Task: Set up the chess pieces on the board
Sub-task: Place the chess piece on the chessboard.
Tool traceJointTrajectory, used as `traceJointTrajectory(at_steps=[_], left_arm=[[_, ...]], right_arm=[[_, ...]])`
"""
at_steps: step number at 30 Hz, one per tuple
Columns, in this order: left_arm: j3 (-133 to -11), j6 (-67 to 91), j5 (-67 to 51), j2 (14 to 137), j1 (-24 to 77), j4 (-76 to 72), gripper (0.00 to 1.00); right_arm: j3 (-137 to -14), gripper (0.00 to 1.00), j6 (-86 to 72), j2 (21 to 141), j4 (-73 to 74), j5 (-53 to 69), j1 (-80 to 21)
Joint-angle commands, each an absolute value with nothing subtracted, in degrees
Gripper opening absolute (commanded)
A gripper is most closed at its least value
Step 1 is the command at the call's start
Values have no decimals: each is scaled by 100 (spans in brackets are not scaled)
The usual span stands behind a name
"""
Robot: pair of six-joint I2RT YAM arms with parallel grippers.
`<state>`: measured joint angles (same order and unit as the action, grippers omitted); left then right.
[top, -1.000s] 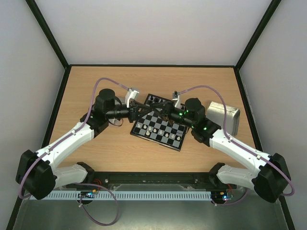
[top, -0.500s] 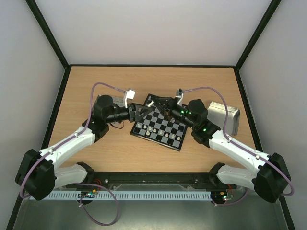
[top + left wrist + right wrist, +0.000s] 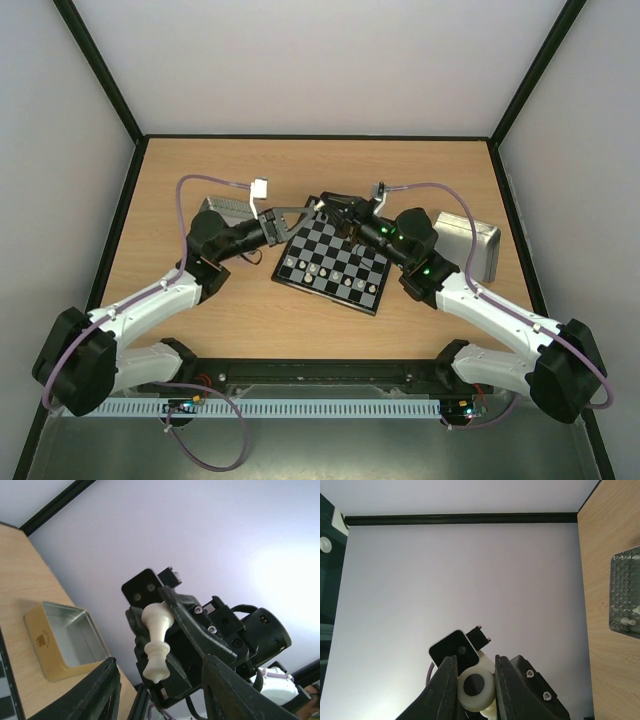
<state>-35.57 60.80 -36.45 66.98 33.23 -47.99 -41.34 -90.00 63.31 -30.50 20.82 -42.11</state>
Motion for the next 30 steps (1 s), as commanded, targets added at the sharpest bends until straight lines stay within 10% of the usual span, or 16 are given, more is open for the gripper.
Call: traceJointTrajectory(at_steps=[1, 22, 30], left_arm=[[-3507, 6372, -3404, 6817, 3374, -5593, 42], [-3571, 5942, -2667, 6703, 3632, -4809, 8], [-4091, 4954, -2559, 6478, 3639, -2601, 4]], right_arm=[[-4014, 10, -9171, 6230, -3384, 2052, -4245], [-3950, 12, -9003, 6190, -2952, 1998, -4245], [-3854, 44, -8216, 5820, -1889, 1396, -4245]])
